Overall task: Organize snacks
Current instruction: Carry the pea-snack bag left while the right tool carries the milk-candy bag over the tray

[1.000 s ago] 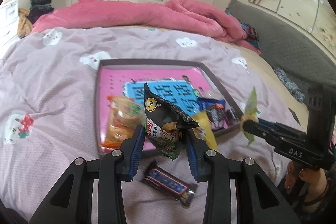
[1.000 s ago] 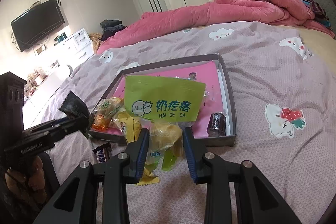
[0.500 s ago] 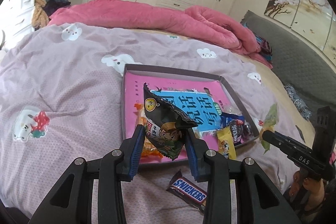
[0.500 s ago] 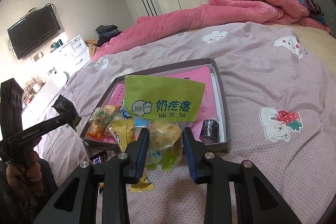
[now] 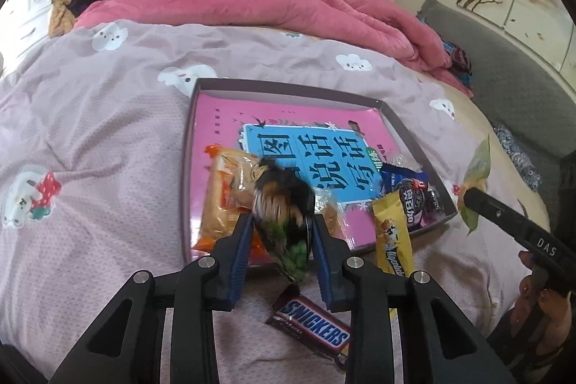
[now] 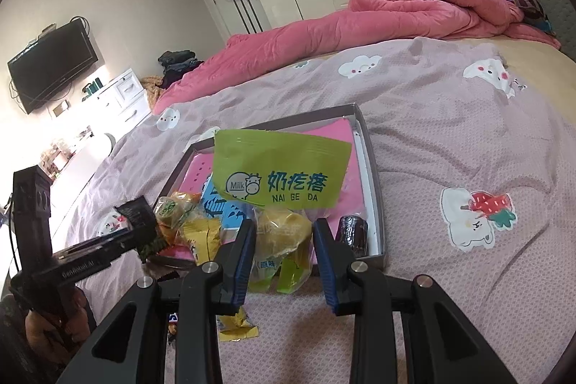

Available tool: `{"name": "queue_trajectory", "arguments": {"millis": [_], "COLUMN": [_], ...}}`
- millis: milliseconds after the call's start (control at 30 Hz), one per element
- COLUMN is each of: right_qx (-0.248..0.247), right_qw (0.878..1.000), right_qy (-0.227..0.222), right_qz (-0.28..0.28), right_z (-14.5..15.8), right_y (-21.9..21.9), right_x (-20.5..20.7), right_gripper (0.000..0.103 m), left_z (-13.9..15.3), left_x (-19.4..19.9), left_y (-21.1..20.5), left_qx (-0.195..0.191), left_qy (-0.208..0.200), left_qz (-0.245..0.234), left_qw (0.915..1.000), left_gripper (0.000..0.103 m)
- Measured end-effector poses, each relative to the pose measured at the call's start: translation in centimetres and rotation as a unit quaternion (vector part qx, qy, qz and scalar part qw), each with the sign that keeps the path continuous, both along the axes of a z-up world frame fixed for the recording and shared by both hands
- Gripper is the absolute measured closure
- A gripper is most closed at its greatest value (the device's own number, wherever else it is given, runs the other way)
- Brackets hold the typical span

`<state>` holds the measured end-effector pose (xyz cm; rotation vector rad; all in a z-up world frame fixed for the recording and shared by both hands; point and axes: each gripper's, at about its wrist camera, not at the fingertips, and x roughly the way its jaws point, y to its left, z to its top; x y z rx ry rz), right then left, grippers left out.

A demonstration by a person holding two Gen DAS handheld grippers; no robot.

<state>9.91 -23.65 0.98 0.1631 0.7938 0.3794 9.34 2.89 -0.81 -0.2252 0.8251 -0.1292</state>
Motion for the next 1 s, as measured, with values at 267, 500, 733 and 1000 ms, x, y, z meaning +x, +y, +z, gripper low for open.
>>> {"name": "queue_trajectory", "arguments": {"millis": [267, 500, 733, 1000], "right_qx": [-0.001, -0.001, -0.005, -0.015], "right_qw": [1.0, 1.0, 1.0, 0.999], "right_qy": [0.005, 0.007, 0.009, 0.014], "right_qz": [-0.011, -0.014, -0.021, -0.03], "right_z": [-0.3, -0.5, -0.8, -1.2], "right_y": [-0.2, -0.2, -0.3, -0.5], "right_x": [0.9, 1.5, 2.2, 3.4], "right_gripper": [0.07, 0.07, 0.069, 0.07], "left_z": [-1.0, -1.3, -1.5, -1.5], "left_x": [1.1, 1.7, 2.0, 2.2], "left_y": [-0.6, -0.3, -0.3, 0.1], "left_qx": [0.007, 0.005, 0.007, 0.002], "left_qy": [0.006, 0.007, 0.006, 0.006], "left_qz": [-0.001, 0.002, 0.004, 0.005], "left_qw": [1.0, 1.0, 1.0, 1.0], "left_gripper": [0.072, 0.072, 0.072, 0.072]}}
